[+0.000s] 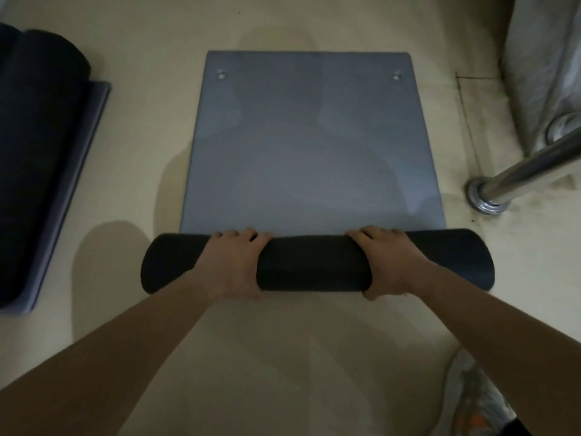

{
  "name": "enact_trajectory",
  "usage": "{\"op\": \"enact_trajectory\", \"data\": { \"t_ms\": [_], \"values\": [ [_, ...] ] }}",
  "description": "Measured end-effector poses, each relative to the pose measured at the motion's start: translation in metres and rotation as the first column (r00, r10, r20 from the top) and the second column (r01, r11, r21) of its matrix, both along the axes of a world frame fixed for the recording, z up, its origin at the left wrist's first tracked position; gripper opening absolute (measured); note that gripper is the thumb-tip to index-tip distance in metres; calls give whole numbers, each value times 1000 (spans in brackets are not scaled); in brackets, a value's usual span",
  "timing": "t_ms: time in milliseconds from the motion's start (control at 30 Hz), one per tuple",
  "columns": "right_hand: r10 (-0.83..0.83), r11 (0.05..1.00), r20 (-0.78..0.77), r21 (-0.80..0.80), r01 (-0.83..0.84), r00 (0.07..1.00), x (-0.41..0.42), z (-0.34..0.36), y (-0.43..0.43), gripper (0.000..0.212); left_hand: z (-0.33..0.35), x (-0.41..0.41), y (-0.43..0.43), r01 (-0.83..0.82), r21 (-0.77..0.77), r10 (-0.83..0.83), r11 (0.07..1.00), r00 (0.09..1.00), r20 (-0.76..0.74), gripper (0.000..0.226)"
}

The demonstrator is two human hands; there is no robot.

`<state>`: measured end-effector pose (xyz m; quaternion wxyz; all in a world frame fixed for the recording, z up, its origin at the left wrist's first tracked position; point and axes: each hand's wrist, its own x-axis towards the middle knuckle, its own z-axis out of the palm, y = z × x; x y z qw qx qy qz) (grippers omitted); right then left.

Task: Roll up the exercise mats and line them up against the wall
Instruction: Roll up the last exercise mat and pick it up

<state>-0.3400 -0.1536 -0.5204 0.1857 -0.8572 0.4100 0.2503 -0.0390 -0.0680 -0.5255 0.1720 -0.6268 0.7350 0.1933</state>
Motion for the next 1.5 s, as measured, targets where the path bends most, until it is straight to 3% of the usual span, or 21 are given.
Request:
{"op": "enact_trajectory", "data": {
  "t_ms": [100, 200, 233, 300, 367, 400, 467, 533, 633, 733, 833, 933, 1067, 1233, 1300, 1400, 1433, 1500],
  "values": [
    [-33, 997, -16, 66, 34, 999, -9, 17, 25, 124, 9, 1, 6, 27, 274, -2, 961, 996, -90, 118],
    [-104, 985, 20, -135, 106, 994, -17, 17, 64, 126, 21, 2, -17, -30, 401, 92, 916, 986, -137, 122],
    [-113, 980, 40, -160, 118, 993, -19, 14, 70, 125, 26, -2, -18, -23, 355, 69, 934, 991, -116, 122],
    [-154, 979, 74, -125, 162, 985, -18, 14, 59, 121, 32, -6, -2, -69, 97, 72, 993, 997, -30, 111],
    [-186, 981, 78, -34, 189, 979, -15, 18, 30, 119, 29, -14, 34, -220, -223, 214, 950, 975, -52, 86],
    [-204, 979, 68, 36, 202, 977, -12, 22, 15, 120, 23, -17, 52, -281, -310, 264, 908, 960, -97, 83],
    [-204, 974, 58, 108, 197, 977, -6, 26, -2, 119, 9, -21, 72, -265, -305, 257, 915, 964, -69, 107],
    [-241, 969, 125, -17, 245, 962, -7, 26, -4, 116, 0, -15, 49, -234, -249, 233, 940, 972, -36, 128],
    [-213, 933, 95, -274, 232, 972, -19, 19, 17, 130, 5, 5, -20, -207, -126, 202, 970, 978, -49, 132],
    [-107, 953, -77, -292, 81, 991, -21, -5, 13, 154, 9, 15, -62, -175, 1, 175, 985, 984, -39, 133],
    [-105, 953, -51, -290, 86, 993, -10, -10, -34, 153, 3, 8, -48, -173, -73, 173, 982, 985, -7, 130],
    [-50, 939, -45, -343, 32, 998, -9, -15, -53, 150, -18, 5, -32, -66, -188, 87, 980, 991, 103, 137],
    [-50, 908, -45, -418, 27, 998, -3, -29, -34, 136, -21, 17, -63, -51, -237, 63, 970, 997, 44, 119],
    [21, 968, -18, -250, -25, 1000, -4, 3, -40, 119, 6, 17, -54, -21, -69, 24, 997, 999, 37, 120],
    [76, 991, -28, -109, -79, 997, -9, 16, -18, 119, 12, 17, -26, -11, 143, 13, 990, 1000, -14, 127],
    [109, 991, -52, 89, -104, 993, -5, 26, 1, 121, 21, 20, -2, -95, 430, 151, 898, 984, -99, 135],
    [86, 986, -60, 150, -76, 994, 0, 33, -2, 121, 27, 21, 0, -126, 436, 186, 891, 978, -98, 135],
    [10, 966, -55, 257, 4, 998, 8, 40, -18, 120, 41, 20, 6, -163, 261, 182, 951, 982, -53, 128]
  ]
}}
